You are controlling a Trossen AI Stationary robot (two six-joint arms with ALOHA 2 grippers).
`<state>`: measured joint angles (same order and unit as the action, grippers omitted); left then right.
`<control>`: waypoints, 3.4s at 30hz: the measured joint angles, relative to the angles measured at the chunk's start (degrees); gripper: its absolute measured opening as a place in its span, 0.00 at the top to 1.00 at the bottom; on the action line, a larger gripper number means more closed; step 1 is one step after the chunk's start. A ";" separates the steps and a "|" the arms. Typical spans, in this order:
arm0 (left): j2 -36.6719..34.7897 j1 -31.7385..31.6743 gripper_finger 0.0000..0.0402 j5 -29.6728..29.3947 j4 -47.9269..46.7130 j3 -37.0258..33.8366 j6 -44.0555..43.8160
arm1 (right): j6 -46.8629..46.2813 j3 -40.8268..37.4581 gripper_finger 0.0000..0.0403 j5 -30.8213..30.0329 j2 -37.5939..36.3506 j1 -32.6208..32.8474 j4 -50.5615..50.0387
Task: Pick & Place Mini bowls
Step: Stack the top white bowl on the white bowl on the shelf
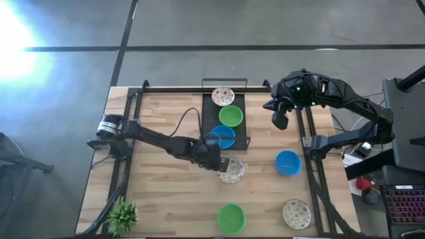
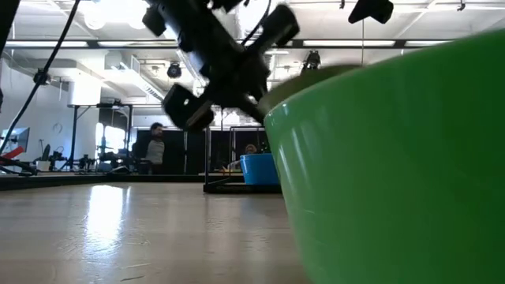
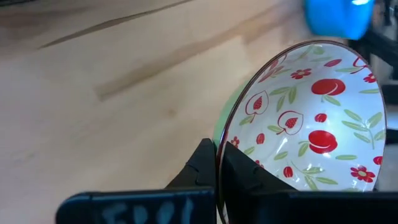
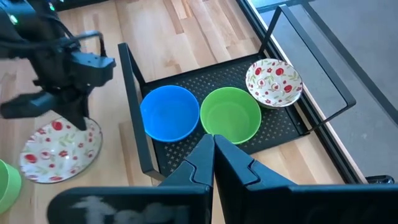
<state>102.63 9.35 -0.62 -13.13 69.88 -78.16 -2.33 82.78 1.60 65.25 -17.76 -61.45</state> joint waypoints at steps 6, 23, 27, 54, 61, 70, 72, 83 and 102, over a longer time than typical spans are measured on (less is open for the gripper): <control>-3.21 -0.67 1.00 2.57 -6.48 4.44 1.96 | 0.00 0.00 0.98 0.01 0.00 0.00 0.04; -4.50 -10.22 1.00 2.49 -40.37 32.03 21.04 | 0.00 0.00 0.98 -0.01 0.00 0.00 0.28; -4.50 -15.05 1.00 2.41 -45.39 34.60 25.45 | -0.02 0.00 0.98 -0.04 0.00 0.00 0.33; 1.93 -43.23 1.00 5.29 -32.26 28.70 40.03 | -0.50 0.00 0.98 -0.23 0.02 -0.02 1.84; 6.26 -43.76 1.00 5.71 -30.08 27.97 40.01 | -0.68 0.00 0.98 -0.24 0.02 -0.13 2.03; 11.18 -45.00 1.00 7.70 -25.89 27.97 39.28 | -0.66 0.00 0.98 -0.23 0.07 -0.13 2.09; 11.90 -45.59 1.00 7.78 -25.20 27.97 39.01 | -0.66 0.00 0.98 -0.23 0.06 -0.13 2.10; 13.23 -47.99 1.00 8.51 -19.32 26.55 36.22 | -0.44 0.00 0.98 -0.23 0.07 -0.15 2.19; 15.98 -47.76 1.00 7.98 -17.67 26.46 34.58 | -0.44 0.00 0.98 -0.25 0.04 -0.15 2.21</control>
<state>118.61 -38.41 7.36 -30.80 96.33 -43.58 -2.76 82.78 1.35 65.30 -17.91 -59.24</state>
